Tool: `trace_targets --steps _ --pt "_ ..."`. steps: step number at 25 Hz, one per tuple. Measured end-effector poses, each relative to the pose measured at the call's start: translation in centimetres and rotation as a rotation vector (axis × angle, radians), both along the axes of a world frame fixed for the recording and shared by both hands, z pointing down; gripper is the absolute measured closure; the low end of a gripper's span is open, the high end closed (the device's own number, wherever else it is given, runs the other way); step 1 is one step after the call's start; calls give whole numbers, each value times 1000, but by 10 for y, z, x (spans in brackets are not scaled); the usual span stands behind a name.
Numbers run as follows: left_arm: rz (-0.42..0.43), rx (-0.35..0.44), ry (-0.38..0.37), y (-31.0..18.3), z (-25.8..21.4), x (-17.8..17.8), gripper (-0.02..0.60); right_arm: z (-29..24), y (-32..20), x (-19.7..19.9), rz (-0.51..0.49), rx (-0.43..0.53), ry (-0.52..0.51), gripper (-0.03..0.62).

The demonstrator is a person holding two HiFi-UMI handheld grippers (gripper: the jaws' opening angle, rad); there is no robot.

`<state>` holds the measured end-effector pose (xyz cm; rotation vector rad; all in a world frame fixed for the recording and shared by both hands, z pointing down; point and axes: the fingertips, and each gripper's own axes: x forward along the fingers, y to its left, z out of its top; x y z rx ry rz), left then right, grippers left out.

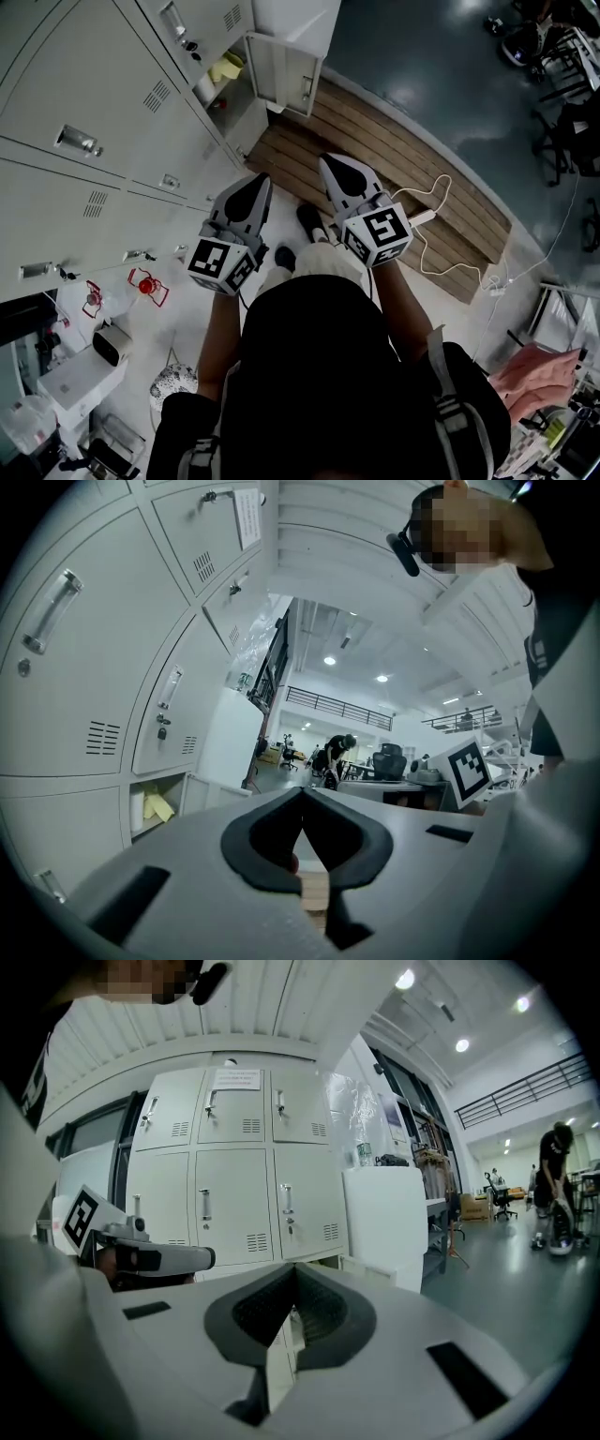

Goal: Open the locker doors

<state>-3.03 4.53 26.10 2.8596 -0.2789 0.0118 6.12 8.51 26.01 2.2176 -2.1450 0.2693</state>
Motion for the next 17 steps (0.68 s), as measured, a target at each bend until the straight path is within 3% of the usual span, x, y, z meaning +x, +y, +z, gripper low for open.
trace_targets --steps 17 --pt "-27 11 12 -9 -2 -15 565 1 -10 -11 -9 -11 7 589"
